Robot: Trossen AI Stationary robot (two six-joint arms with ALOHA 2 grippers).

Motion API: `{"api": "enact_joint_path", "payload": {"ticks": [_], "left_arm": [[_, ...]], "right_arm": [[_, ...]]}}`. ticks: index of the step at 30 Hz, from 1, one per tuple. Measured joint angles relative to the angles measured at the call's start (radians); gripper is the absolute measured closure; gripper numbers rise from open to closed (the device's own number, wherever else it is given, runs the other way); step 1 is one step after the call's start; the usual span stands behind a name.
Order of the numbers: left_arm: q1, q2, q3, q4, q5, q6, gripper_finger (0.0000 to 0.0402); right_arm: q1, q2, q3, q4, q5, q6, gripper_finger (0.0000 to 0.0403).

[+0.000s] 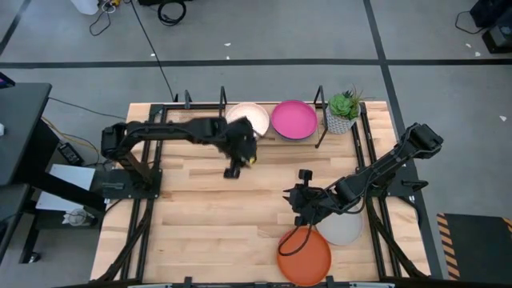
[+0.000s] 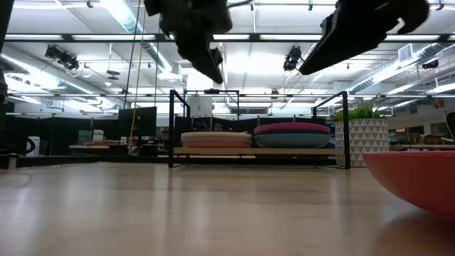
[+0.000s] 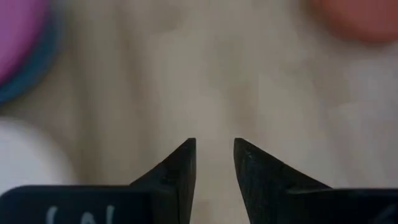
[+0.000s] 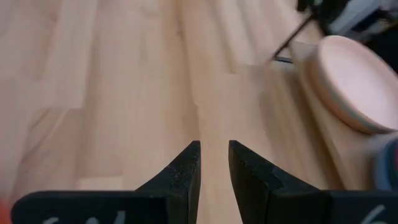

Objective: Place and stack plates onto a shelf
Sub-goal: Stack the gray plate on top of the white plate on the shelf

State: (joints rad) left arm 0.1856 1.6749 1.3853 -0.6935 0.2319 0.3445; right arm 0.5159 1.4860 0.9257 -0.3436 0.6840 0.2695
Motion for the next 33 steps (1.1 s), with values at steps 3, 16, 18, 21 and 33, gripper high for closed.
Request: {"api": "enact_joint_path", "payload": {"ticks": [3,16,18,21,33], "left_arm": [[-0.079,0.004,-0.021,0.014,0.039,-0.034,0.0285],[-0.29,0.007,-0.241,0.092,-0.124,-0.018,0.0289],[-0.291,0.007,-0.284,0.168,-0.124,0.003,0.0294],[-0.291,0.007,-0.333,0.237,-0.124,0.034,0.0298],[-0.31,0.007,-0.354,0.258,-0.124,0.033,0.0299]], "right_arm": [[0.0,0.0,0.0,-0.012,-0.067,-0.011,0.0314],[-0.034,0.0,0.0,-0.247,-0.55,0.277,0.0313],[-0.033,0.0,0.0,-0.292,-0.574,0.321,0.0314],[-0.033,0.0,0.0,-0.35,-0.605,0.383,0.0314],[-0.042,0.0,-0.083,-0.539,-0.603,0.37,0.0312]]}}
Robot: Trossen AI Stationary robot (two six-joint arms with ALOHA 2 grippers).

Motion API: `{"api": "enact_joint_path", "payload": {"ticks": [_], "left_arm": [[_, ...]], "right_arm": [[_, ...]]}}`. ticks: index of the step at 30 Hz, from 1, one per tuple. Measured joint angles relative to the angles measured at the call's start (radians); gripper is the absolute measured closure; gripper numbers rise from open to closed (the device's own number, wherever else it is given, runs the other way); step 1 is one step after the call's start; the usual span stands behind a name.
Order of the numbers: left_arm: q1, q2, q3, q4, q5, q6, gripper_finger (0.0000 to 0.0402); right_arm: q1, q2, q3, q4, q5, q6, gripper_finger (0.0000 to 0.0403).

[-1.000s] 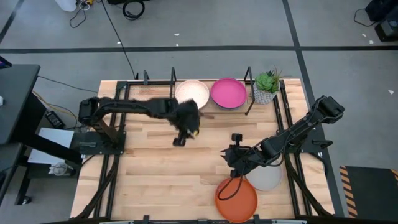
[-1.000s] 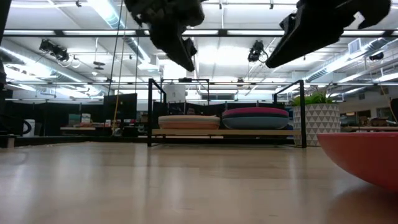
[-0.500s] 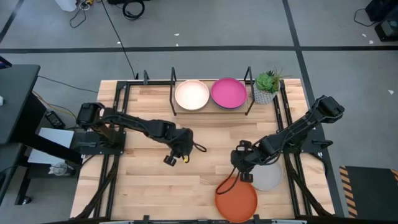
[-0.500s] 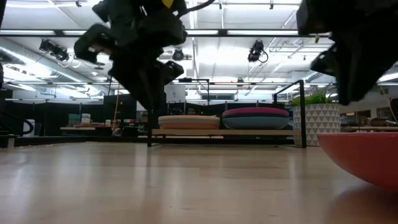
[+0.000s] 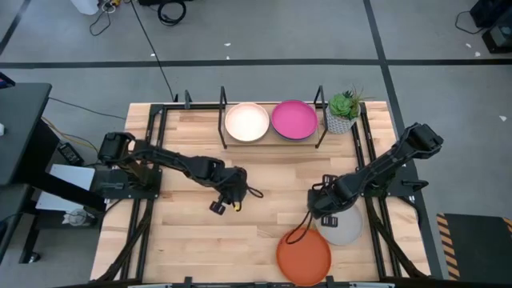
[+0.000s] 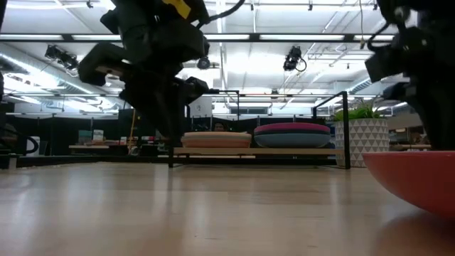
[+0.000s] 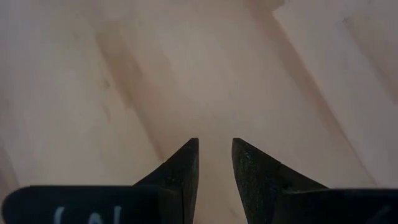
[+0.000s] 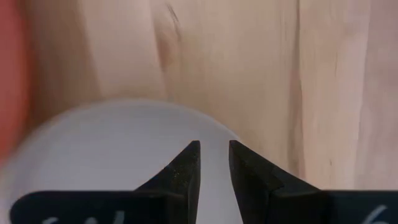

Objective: Place and stack plates onto a shelf
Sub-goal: Stack the gray plate on top of the white plate on the shelf

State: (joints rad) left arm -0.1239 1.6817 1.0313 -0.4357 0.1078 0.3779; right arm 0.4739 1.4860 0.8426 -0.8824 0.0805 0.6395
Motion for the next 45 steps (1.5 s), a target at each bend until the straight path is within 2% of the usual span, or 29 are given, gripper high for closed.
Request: {"api": "enact_joint_path", "payload": {"ticks": [9,12,18,22,29,35,39,45], "left_arm": [[-0.05,0.0,0.0,0.017,0.0,-0.028,0.0299],[-0.069,-0.003,0.0,-0.007,-0.003,-0.045,0.0299],[-0.114,-0.033,0.0,-0.042,-0.082,-0.058,0.0299],[-0.122,-0.048,0.0,-0.039,-0.102,-0.065,0.0299],[-0.123,-0.064,0.0,-0.051,-0.143,-0.079,0.0299],[-0.119,-0.068,0.0,-0.043,-0.272,-0.067,0.0299],[-0.114,-0.067,0.0,-0.017,-0.29,-0.018,0.0299],[-0.116,-0.067,0.0,0.088,-0.29,0.083,0.0299]], "right_arm": [[-0.071,0.0,-0.035,-0.035,-0.005,-0.144,0.0285],[-0.099,0.0,-0.061,-0.021,-0.041,-0.176,0.0286],[-0.143,0.0,-0.111,0.002,-0.074,-0.202,0.0292],[-0.184,0.0,-0.115,0.009,-0.037,-0.201,0.0314],[-0.301,-0.002,-0.109,0.034,0.004,-0.235,0.0389],[-0.449,-0.002,-0.11,0.059,0.081,-0.243,0.0383],[-0.55,-0.002,-0.11,0.104,0.098,-0.258,0.0385],[-0.638,0.002,-0.083,0.225,-0.019,-0.294,0.0387]]}}
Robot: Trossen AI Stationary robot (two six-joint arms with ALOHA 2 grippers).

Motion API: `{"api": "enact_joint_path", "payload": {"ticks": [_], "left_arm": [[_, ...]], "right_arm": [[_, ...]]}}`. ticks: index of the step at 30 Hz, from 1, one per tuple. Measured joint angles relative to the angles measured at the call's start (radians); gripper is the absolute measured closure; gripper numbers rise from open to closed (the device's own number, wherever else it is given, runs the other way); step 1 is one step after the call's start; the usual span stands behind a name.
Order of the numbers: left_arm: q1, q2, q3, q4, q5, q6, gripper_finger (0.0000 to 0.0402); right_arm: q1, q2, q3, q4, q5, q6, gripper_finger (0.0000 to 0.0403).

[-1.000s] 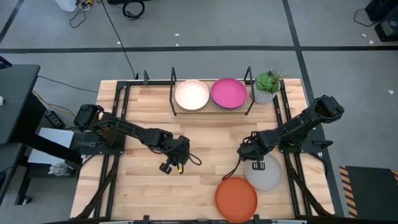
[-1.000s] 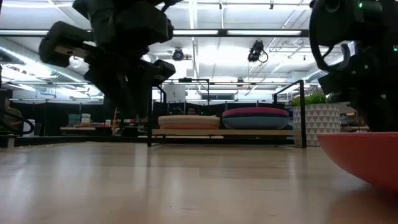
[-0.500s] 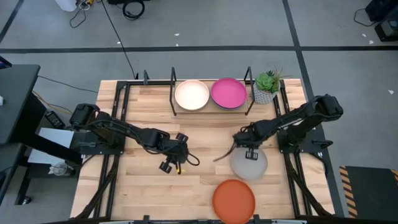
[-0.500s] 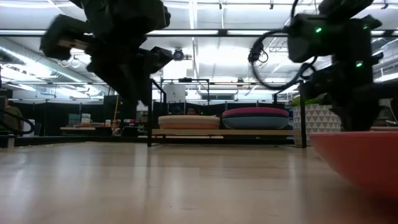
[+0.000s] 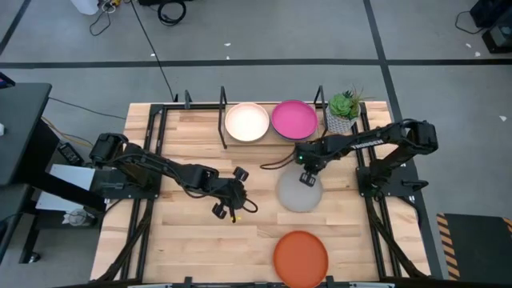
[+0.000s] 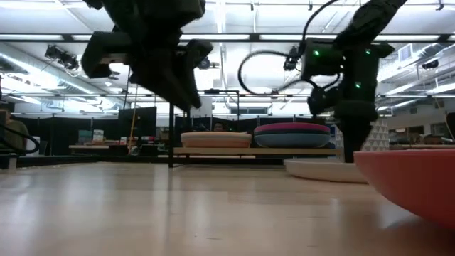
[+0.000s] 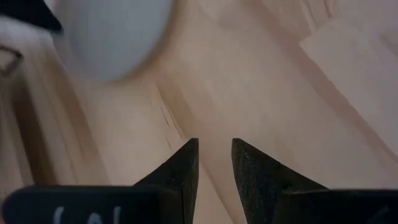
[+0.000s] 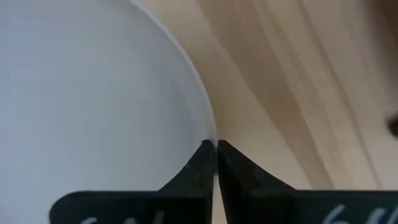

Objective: Place and stack plates onto a shelf
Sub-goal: Stack the gray plate on top of the white plate on the shelf

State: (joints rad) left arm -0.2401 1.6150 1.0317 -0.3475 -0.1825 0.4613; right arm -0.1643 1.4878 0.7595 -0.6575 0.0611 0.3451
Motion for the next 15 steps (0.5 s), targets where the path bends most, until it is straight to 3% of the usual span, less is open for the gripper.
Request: {"api": "enact_joint_path", "payload": {"ticks": [7,15], "left_arm": [[-0.014,0.001,0.0,0.12,-0.002,0.132,0.0282],[-0.052,0.001,0.0,0.193,-0.002,0.274,0.0191]], "right_arm": [[0.007,0.0,0.073,0.04,-0.077,-0.043,0.0387],[0.018,0.0,0.091,0.127,-0.189,-0.075,0.0387]]}}
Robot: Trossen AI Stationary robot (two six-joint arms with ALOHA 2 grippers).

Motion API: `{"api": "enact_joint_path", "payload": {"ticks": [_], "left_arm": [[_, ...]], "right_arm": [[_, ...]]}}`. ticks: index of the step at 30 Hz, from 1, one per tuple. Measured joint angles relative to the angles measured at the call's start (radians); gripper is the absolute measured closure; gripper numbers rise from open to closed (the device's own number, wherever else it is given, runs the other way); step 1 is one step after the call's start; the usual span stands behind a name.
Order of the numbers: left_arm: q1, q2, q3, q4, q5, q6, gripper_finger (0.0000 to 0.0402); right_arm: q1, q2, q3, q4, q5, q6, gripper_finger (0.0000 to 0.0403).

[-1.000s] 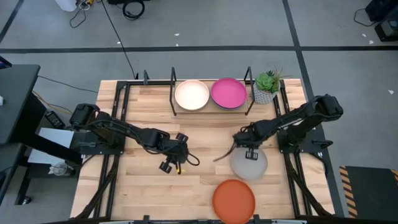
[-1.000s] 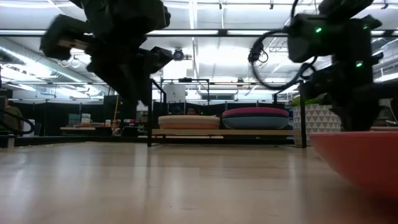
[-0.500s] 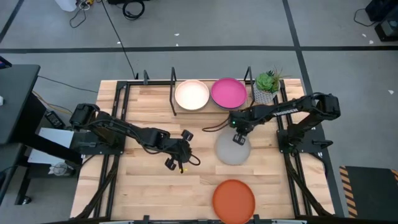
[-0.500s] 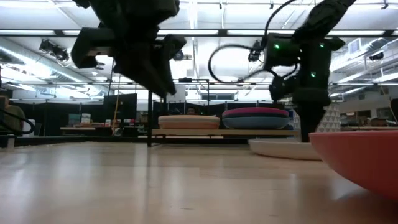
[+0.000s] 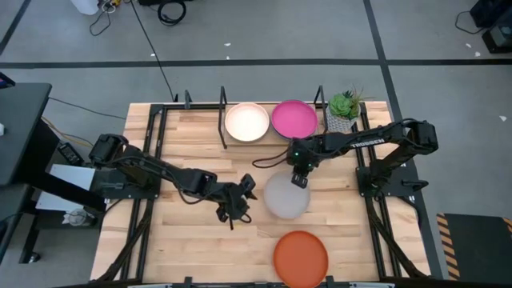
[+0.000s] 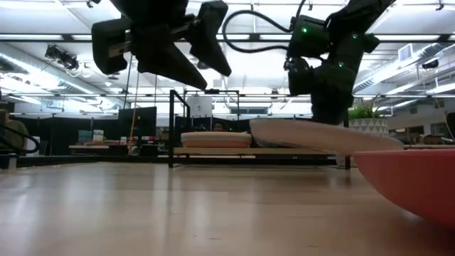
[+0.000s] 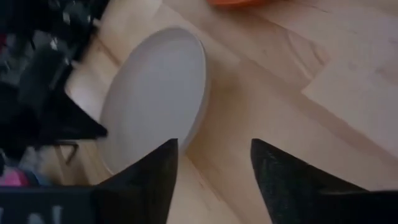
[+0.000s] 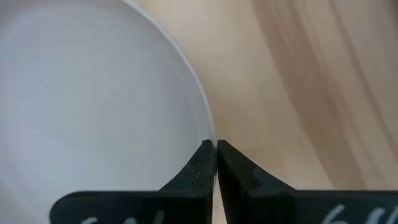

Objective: Place and stack plates onto a shelf
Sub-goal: Stack the gray plate on top of the white plate on the shelf

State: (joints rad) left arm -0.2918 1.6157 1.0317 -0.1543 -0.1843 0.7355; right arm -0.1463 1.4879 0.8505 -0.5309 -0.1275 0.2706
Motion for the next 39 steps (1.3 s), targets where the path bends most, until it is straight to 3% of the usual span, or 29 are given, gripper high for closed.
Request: {"api": "enact_joint_path", "payload": {"ticks": [4,10,16,20,27,35,39], "left_arm": [[-0.02,0.0,0.0,0.032,-0.004,0.094,0.017],[-0.027,0.039,0.0,0.086,-0.029,0.207,0.0173],[-0.027,0.099,-0.001,0.181,-0.215,0.335,0.0174],[-0.032,0.103,-0.001,0.188,-0.233,0.394,0.0179],[-0.06,0.103,-0.001,0.2,-0.249,0.462,0.0244],[-0.062,0.103,0.0,0.209,-0.242,0.401,0.0332],[-0.062,0.103,-0.001,0.205,-0.229,0.367,0.0354]], "right_arm": [[0.0,0.0,0.0,0.051,-0.03,-0.003,0.0387],[0.0,0.0,0.0,0.141,-0.103,-0.011,0.0387],[0.008,0.0,0.0,0.17,-0.136,-0.013,0.0387],[0.025,0.0,0.0,0.201,-0.188,-0.012,0.0387],[0.046,-0.001,0.001,0.247,-0.262,-0.012,0.0387],[0.05,-0.002,0.001,0.275,-0.281,-0.042,0.0376],[0.052,-0.002,0.002,0.292,-0.281,-0.051,0.0364]]}}
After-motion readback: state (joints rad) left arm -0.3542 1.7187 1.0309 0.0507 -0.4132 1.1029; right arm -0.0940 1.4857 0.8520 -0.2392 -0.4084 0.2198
